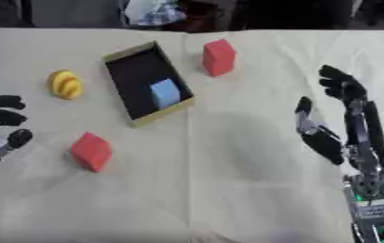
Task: Pick up objects on the table and place them in the box.
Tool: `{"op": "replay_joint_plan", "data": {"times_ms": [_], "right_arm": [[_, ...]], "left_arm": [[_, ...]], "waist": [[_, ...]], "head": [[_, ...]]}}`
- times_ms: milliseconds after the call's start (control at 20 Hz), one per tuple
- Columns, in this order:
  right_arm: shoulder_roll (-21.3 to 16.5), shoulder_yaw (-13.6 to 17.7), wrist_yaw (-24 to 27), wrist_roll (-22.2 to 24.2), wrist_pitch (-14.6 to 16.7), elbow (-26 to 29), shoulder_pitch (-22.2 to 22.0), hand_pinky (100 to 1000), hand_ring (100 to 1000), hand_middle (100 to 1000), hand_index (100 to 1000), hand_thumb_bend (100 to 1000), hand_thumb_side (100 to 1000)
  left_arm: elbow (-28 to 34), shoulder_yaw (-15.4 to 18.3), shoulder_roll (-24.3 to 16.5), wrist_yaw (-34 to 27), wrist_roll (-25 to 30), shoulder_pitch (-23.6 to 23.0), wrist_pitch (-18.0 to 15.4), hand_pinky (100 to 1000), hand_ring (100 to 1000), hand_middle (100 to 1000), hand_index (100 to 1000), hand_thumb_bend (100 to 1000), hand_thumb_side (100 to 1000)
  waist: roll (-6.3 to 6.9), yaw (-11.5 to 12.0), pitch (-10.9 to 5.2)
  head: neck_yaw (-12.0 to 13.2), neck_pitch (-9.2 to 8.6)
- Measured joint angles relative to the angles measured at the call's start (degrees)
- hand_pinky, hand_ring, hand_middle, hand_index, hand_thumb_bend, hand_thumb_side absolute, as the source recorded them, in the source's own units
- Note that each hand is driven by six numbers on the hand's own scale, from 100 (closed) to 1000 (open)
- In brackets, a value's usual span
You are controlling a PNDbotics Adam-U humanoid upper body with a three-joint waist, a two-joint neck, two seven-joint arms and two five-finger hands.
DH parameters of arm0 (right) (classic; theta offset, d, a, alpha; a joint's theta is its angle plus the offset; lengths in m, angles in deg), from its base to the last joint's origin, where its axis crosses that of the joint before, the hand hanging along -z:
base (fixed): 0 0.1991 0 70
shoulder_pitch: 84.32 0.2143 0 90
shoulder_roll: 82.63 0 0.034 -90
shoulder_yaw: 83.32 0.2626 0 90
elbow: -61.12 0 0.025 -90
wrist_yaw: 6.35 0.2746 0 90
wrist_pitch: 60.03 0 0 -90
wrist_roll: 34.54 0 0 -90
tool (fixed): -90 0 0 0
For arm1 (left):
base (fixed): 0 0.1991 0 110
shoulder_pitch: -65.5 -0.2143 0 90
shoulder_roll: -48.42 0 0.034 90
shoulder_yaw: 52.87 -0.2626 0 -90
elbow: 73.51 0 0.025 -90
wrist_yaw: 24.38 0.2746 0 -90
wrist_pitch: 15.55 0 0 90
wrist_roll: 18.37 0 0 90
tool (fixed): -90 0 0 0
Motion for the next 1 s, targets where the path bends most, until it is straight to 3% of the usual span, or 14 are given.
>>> {"op": "replay_joint_plan", "data": {"times_ms": [300, 650, 1000], "right_arm": [[-0.01, -0.05, 0.07, 0.31, 0.01, -0.05, -0.05, 824, 828, 819, 898, 100, 160], [-0.03, -0.35, 0.44, 0.41, 0.05, -0.33, -0.46, 824, 828, 819, 898, 100, 162], [-0.04, -0.42, 0.50, 0.61, 0.22, -0.35, -0.47, 824, 827, 817, 898, 100, 165]], "left_arm": [[-1.06, -6.26, -8.82, 5.52, 5.49, 4.56, -3.66, 750, 697, 725, 830, 665, 424], [-4.79, -15.06, -18.86, 11.35, 11.83, 13.25, -9.47, 775, 735, 755, 845, 550, 294], [-6.15, -18.92, -25.03, 12.16, 18.79, 18.86, -14.13, 788, 751, 766, 850, 505, 223]], "waist": [[0.35, -0.40, -0.30], [0.56, -1.05, -0.57], [0.94, -1.53, -0.59]], "head": [[-0.36, 0.00], [-0.39, 0.00], [-0.44, 0.01]]}}
